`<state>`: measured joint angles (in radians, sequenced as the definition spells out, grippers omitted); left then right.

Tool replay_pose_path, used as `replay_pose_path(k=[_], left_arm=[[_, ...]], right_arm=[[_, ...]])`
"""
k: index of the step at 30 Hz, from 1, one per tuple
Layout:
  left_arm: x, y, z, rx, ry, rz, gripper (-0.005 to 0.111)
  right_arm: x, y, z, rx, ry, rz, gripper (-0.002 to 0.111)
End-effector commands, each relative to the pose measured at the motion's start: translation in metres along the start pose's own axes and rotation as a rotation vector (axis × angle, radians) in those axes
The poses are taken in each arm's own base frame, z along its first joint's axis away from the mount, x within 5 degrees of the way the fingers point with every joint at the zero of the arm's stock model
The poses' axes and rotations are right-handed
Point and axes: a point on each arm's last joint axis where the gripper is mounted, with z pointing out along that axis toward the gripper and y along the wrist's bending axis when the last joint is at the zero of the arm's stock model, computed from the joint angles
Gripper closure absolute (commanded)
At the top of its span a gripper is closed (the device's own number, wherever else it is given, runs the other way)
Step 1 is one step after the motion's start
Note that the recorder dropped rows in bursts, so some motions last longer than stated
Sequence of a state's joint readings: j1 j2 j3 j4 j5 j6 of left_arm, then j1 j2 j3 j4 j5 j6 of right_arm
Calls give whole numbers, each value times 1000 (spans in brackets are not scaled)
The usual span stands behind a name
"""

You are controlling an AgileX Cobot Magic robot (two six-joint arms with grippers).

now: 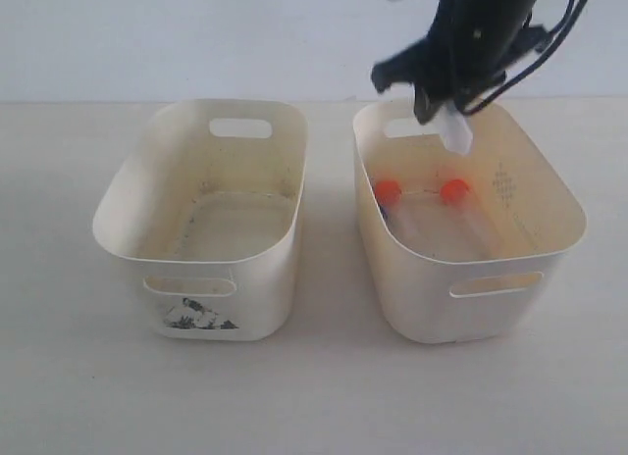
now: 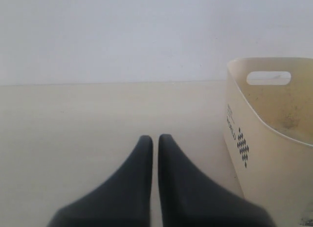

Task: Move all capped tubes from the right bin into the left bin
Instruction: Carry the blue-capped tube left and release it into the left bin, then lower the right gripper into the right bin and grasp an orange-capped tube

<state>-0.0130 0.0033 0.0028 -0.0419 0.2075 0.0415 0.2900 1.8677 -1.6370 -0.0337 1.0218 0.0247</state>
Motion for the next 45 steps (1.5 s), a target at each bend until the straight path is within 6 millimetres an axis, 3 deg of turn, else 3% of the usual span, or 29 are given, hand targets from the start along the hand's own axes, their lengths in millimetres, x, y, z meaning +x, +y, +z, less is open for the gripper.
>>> replay_pose_path(k=[1,4,7,9,13,14,15,18,19,23,28,32,40,45], left_arm=[[-2,0,0,-3,-16,-5,102],[-2,0,0,-3,-16,-5,102],[-2,0,0,-3,-16,-5,102],[-2,0,0,-3,-16,-5,102],[-2,0,0,-3,-16,-5,102],[-2,0,0,-3,-16,-5,102],[-2,0,0,-3,-16,-5,102],[-2,0,0,-3,-16,-5,102],[-2,0,0,-3,-16,-5,102],[-2,0,0,-3,-16,-5,102],[-2,0,0,-3,-16,-5,102],[-2,0,0,-3,-16,-5,102],[-2,0,0,-3,-16,-5,102],[-2,0,0,-3,-16,-5,102]], right_arm=[[-4,27,-69,-320,-208,-121,108],[-8,60,-92,-651,-389,-332,108],[-12,79,-84,-653,-449,-428,102],[-15,88,-68,-624,-433,-449,88],[-20,104,-27,-630,-374,-396,37],[-21,105,-22,-626,-365,-360,39],[-22,104,-18,-622,-350,-310,48],[-24,91,-29,-557,-316,-288,96],[-23,80,-39,-505,-297,-329,107],[-14,38,-69,-336,-186,-203,104],[1,2,-59,-258,-52,-36,104],[13,-10,-27,-138,19,90,104],[17,-10,73,-125,154,155,104],[24,-9,102,-124,221,157,104]])
